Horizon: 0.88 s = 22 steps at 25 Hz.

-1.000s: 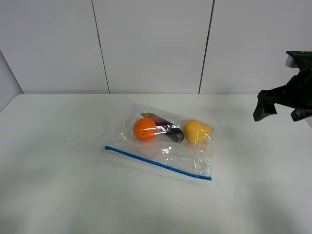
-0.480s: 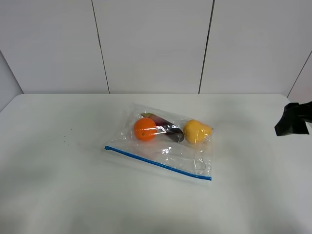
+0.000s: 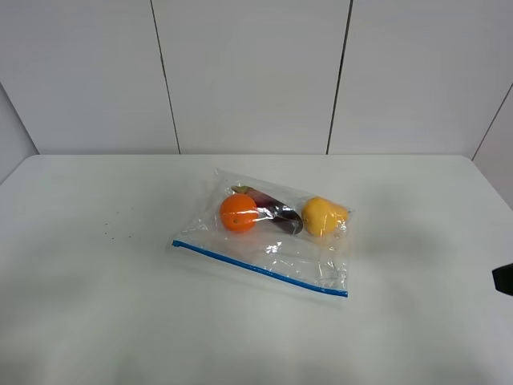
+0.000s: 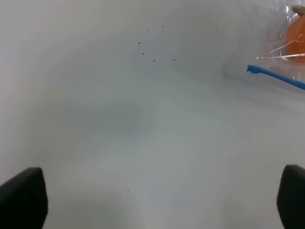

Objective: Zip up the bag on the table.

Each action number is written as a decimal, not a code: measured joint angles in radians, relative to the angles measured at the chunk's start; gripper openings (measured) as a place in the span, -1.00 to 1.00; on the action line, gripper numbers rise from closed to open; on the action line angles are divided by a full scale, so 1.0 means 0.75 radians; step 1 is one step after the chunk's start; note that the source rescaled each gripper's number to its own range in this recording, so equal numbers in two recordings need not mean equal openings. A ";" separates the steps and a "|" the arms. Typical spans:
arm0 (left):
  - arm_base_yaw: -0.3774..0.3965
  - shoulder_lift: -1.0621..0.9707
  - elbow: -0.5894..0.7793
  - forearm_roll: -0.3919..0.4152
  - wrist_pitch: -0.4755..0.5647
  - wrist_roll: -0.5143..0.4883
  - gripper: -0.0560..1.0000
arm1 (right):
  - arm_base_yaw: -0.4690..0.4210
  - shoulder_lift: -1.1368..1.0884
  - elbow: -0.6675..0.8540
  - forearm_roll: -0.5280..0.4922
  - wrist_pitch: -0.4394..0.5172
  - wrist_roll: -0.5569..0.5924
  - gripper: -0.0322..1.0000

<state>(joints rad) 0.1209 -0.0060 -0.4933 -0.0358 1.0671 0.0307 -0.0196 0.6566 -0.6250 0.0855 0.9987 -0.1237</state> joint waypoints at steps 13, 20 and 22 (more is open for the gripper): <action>0.000 0.000 0.000 0.000 0.000 0.000 1.00 | 0.000 -0.497 0.162 -0.031 0.026 0.076 1.00; 0.000 0.000 0.000 0.000 0.000 0.000 1.00 | 0.000 -0.656 0.169 -0.035 0.025 0.076 1.00; 0.000 0.000 0.000 0.000 0.000 0.000 1.00 | 0.000 -0.692 0.169 -0.036 0.025 0.076 1.00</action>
<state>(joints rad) 0.1209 -0.0060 -0.4933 -0.0358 1.0671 0.0307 -0.0196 0.1378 -0.4982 0.0582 1.0177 -0.0670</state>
